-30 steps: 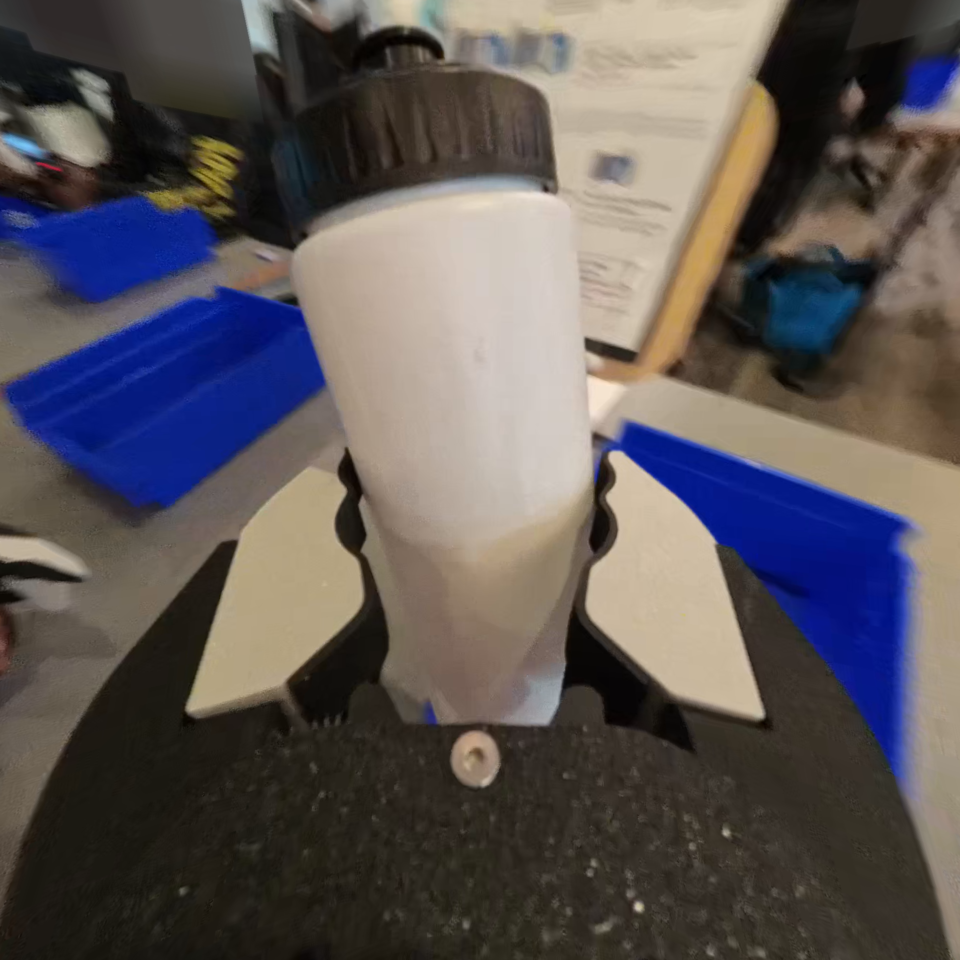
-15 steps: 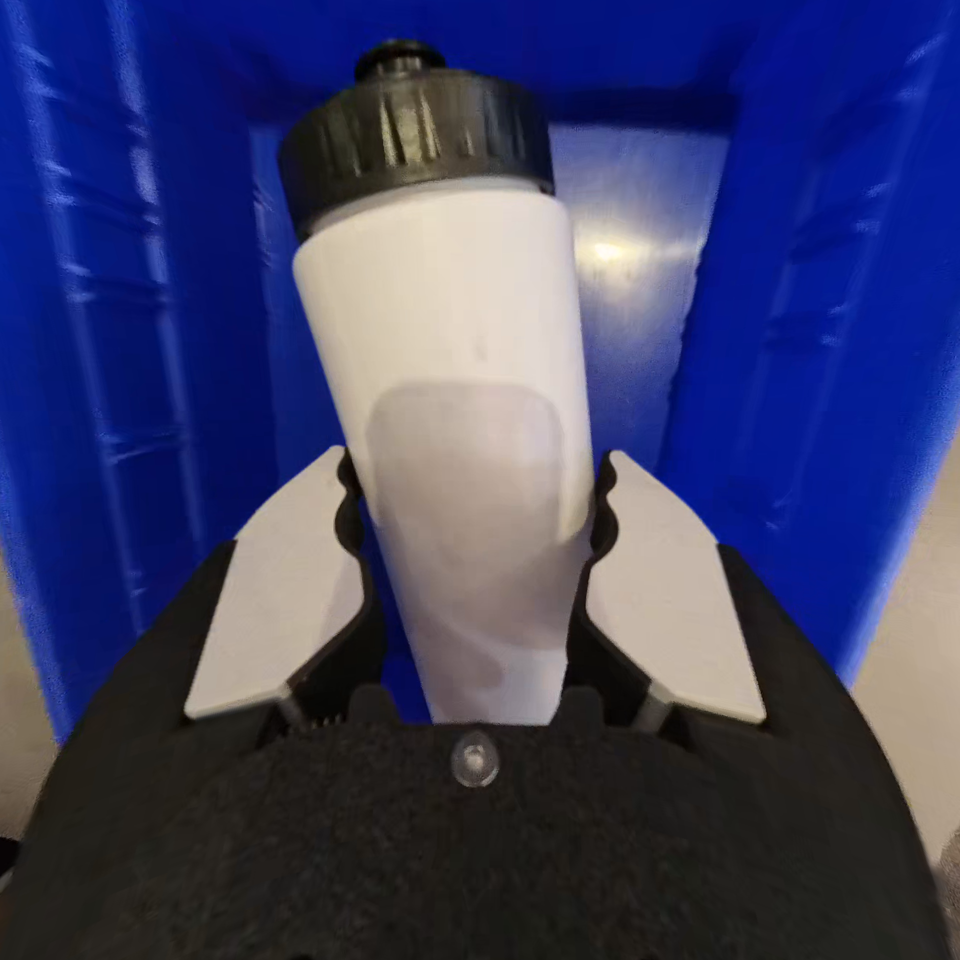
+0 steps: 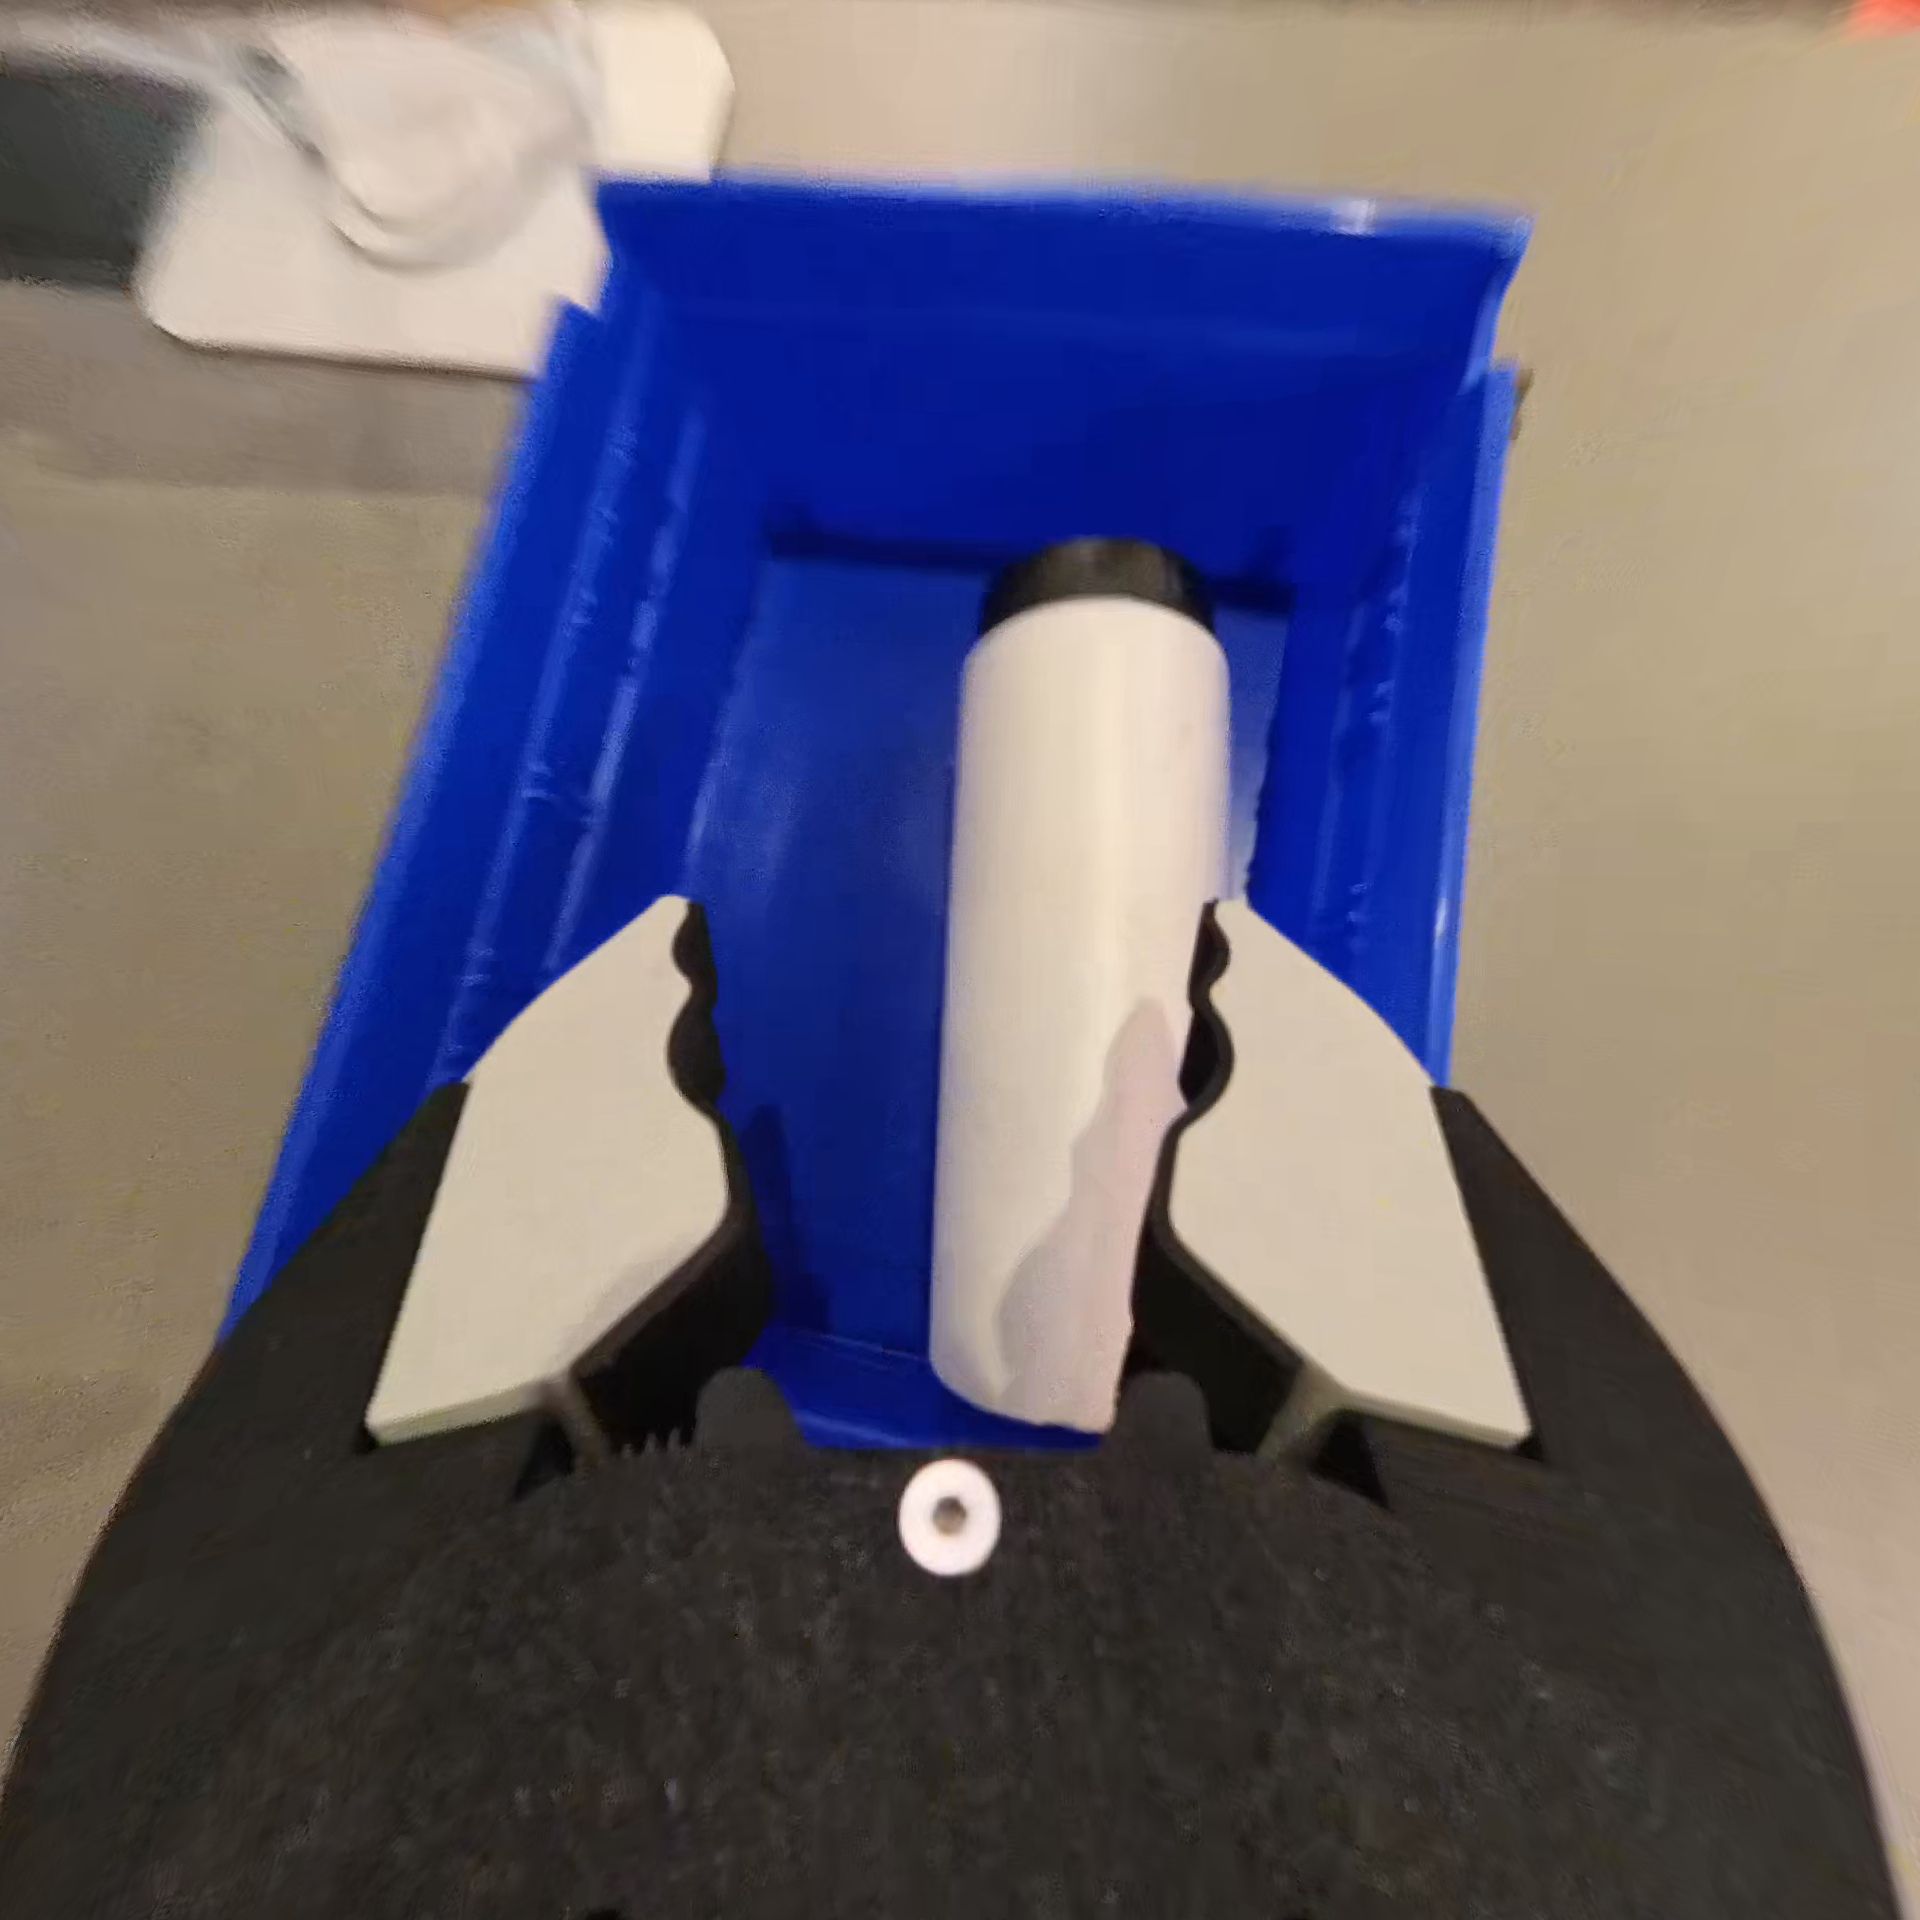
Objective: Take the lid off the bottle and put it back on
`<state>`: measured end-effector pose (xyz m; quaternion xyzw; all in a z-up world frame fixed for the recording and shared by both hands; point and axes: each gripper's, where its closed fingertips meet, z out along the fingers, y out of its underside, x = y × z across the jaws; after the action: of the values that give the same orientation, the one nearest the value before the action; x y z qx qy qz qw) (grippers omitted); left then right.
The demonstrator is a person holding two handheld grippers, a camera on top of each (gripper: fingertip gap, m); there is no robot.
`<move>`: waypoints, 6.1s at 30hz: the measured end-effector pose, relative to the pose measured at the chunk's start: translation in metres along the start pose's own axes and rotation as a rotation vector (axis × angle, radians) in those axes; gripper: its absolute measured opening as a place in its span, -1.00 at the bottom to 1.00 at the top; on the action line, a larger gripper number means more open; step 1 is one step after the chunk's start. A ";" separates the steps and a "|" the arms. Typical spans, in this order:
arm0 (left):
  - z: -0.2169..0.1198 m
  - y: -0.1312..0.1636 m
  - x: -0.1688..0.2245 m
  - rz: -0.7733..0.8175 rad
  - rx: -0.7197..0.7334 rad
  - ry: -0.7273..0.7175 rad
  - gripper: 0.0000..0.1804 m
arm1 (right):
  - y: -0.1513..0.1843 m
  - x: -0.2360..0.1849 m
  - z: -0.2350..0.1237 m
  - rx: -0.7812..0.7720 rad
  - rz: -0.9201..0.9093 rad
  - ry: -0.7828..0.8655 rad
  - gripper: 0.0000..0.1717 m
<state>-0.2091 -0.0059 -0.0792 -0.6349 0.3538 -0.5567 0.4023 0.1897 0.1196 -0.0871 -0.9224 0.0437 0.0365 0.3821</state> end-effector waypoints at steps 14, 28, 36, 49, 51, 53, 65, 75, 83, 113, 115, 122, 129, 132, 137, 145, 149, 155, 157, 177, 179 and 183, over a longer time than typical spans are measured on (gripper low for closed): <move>-0.058 -0.013 -0.039 0.028 0.056 -0.490 -0.22 | 0.134 -0.074 -0.074 0.419 -0.075 -0.091 -0.18; -0.200 -0.004 -0.089 0.101 0.097 -1.194 -0.26 | 0.134 -0.074 -0.093 0.514 -0.084 -0.121 -0.29; -0.186 0.010 -0.114 0.026 0.012 -1.124 -0.24 | 0.137 -0.080 -0.086 0.487 0.027 -0.218 -0.32; -0.125 0.005 -0.118 0.129 -0.067 -1.013 -0.25 | 0.150 -0.067 -0.088 0.456 -0.015 -0.144 -0.31; -0.105 0.003 -0.111 0.169 -0.078 -0.966 -0.25 | 0.152 -0.063 -0.093 0.462 -0.008 -0.131 -0.31; -0.073 0.002 -0.101 0.194 -0.098 -0.884 -0.22 | 0.155 -0.060 -0.097 0.468 0.008 -0.130 -0.31; 0.240 0.027 -0.015 0.017 -0.352 -0.440 -0.09 | 0.158 0.000 -0.108 0.498 0.157 0.112 -0.23; 0.278 0.008 -0.072 -0.045 -0.252 -0.812 -0.86 | 0.167 0.037 -0.107 0.477 0.320 0.286 -0.19; 0.223 0.014 -0.065 0.012 -0.194 -0.916 -0.95 | 0.156 -0.006 -0.082 0.433 0.257 0.206 -0.31; -0.023 0.000 -0.109 -0.063 -0.125 -0.921 -0.44 | 0.114 -0.249 -0.018 0.418 -0.119 -0.122 -0.76; -0.036 -0.008 -0.092 -0.107 -0.090 -0.843 -0.30 | 0.125 -0.253 -0.029 0.406 -0.172 -0.191 -0.59; -0.190 -0.073 -0.111 -0.011 0.019 -1.085 -0.17 | 0.143 -0.269 -0.062 0.407 -0.090 -0.347 -0.49; -0.280 -0.057 -0.219 -0.174 -0.065 -1.218 -0.21 | 0.172 -0.348 -0.076 0.362 -0.152 -0.501 -0.46; -0.276 -0.051 -0.239 -0.173 -0.058 -1.211 -0.45 | 0.190 -0.379 -0.071 0.292 -0.229 -0.466 -0.30; -0.279 -0.051 -0.237 -0.143 0.023 -1.231 -0.97 | 0.205 -0.419 -0.064 0.194 -0.335 -0.364 -0.20; -0.304 -0.009 -0.151 -0.160 0.042 -1.340 -0.97 | 0.171 -0.473 -0.050 0.232 -0.246 -0.425 -0.22; -0.315 0.013 -0.103 -0.161 0.085 -1.397 -0.97 | 0.164 -0.505 -0.039 0.232 -0.192 -0.463 -0.24; -0.316 0.030 -0.066 -0.168 0.097 -1.396 -0.97 | 0.169 -0.516 -0.016 0.198 -0.238 -0.275 -0.88; -0.318 0.033 -0.059 -0.162 0.105 -1.410 -0.97 | 0.166 -0.518 -0.022 0.255 -0.298 -0.264 -0.90; -0.116 -0.203 0.073 0.369 0.366 -1.134 -0.94 | 0.019 -0.349 -0.196 0.721 -0.146 -0.199 -0.84; -0.056 -0.207 0.071 0.379 0.332 -1.069 -0.94 | 0.012 -0.292 -0.203 0.725 -0.075 -0.124 -0.85; 0.067 -0.178 0.059 0.323 0.246 -0.927 -0.96 | 0.019 -0.171 -0.212 0.710 0.056 0.037 -0.86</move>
<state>-0.1345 0.0246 0.1034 -0.7005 0.1635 -0.1844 0.6697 0.0251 -0.0349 0.0668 -0.7308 0.0860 0.0127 0.6770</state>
